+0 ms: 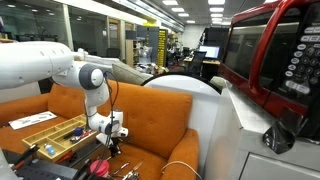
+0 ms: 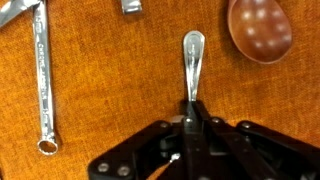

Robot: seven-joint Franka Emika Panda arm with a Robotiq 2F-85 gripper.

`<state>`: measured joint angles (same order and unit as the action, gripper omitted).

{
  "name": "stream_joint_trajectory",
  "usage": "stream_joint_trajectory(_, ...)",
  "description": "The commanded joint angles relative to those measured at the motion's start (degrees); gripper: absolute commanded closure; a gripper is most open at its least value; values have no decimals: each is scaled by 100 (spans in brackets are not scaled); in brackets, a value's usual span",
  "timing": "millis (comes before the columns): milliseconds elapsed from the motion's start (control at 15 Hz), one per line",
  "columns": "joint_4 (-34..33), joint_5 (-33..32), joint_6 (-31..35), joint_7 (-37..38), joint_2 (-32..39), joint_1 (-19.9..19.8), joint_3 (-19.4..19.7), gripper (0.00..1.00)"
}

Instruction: Put a spoon in the right compartment of the tray

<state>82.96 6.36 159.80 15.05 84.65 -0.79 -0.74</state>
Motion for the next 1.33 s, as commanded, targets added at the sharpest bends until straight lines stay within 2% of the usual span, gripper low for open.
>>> stream_joint_trajectory(0,375,21,336,65,-271,54,60,99)
stream_joint_trajectory(400,1782,69,824,-352,-1377,-45,-61,99)
stream_joint_trajectory(800,3551,-89,1619,-674,-3102,278,15,99)
stream_joint_trajectory(933,3889,-132,2001,-869,-3536,244,-217,99)
stream_joint_trajectory(1067,4019,-184,2169,-1070,-3805,83,-661,99)
stream_joint_trajectory(1267,3928,-346,2177,-1282,-3914,81,-1124,99)
